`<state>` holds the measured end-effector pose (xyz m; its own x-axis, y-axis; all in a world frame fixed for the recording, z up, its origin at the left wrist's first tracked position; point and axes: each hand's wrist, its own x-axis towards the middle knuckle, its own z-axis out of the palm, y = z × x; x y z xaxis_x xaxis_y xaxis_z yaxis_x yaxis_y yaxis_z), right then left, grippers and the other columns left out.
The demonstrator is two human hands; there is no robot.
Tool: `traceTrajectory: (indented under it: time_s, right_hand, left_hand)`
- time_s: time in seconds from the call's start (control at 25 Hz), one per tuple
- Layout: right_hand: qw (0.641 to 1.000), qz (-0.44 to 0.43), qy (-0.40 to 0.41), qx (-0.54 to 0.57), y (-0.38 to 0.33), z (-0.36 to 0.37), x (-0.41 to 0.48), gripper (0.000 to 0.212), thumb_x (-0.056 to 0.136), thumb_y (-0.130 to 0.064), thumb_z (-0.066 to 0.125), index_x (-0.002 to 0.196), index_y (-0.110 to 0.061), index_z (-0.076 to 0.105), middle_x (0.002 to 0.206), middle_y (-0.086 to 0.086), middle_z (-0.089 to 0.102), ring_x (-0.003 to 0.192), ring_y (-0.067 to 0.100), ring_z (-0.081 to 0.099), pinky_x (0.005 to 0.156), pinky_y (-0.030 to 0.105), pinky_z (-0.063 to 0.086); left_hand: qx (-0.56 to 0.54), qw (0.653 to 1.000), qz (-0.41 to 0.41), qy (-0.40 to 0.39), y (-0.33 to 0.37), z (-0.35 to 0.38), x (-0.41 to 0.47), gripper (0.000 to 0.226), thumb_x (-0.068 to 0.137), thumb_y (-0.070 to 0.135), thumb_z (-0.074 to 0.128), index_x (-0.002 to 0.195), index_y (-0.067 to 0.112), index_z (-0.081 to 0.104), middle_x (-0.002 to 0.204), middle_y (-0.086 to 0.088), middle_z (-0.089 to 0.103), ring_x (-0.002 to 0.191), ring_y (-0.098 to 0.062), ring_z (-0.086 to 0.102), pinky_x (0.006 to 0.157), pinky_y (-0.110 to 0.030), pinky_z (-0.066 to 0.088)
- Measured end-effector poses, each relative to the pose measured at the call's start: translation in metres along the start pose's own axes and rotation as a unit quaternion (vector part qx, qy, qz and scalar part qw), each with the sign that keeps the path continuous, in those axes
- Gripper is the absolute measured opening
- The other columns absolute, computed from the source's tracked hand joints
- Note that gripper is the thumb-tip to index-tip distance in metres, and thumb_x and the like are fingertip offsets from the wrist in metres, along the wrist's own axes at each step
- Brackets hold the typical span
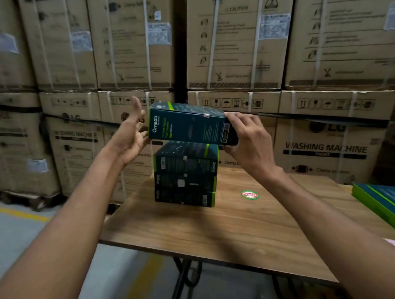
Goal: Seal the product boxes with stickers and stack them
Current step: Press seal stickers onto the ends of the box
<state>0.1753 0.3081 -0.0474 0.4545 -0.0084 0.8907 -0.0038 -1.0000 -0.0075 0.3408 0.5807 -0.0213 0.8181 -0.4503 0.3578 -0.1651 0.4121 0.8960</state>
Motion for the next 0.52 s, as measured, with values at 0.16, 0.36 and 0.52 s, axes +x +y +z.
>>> traceTrajectory:
  time_s: [0.16,0.36,0.52]
  right_hand:
    - [0.999,0.029,-0.010,-0.012,-0.008,0.039,0.017,0.080,0.075,-0.025,0.091,0.146,-0.014,0.055,0.136,0.004,0.064,0.120,0.029,0.053,0.078,0.046,0.059]
    - [0.997,0.030,-0.070,-0.022,0.005,0.080,0.021,0.087,0.074,-0.016,0.090,0.150,-0.015,0.049,0.143,0.006,0.059,0.132,0.028,0.047,0.087,0.048,0.059]
    - [0.990,0.036,-0.133,0.017,0.022,0.096,0.021,0.094,0.079,-0.022,0.089,0.158,-0.020,0.039,0.154,0.002,0.048,0.144,0.023,0.036,0.106,0.048,0.050]
  left_hand:
    - [0.062,0.992,0.089,0.059,-0.038,-0.010,0.011,0.090,0.080,0.035,0.085,0.156,0.011,0.042,0.142,-0.010,0.065,0.126,-0.018,0.067,0.106,-0.031,0.054]
    - [0.177,0.969,0.113,0.128,-0.078,-0.010,0.036,0.065,0.090,-0.002,0.076,0.149,0.005,0.051,0.133,-0.010,0.070,0.112,-0.009,0.072,0.094,-0.025,0.060]
    - [0.199,0.962,0.108,0.152,-0.106,-0.018,0.046,0.062,0.090,-0.005,0.076,0.146,0.002,0.052,0.127,-0.008,0.070,0.100,0.001,0.072,0.091,-0.020,0.058]
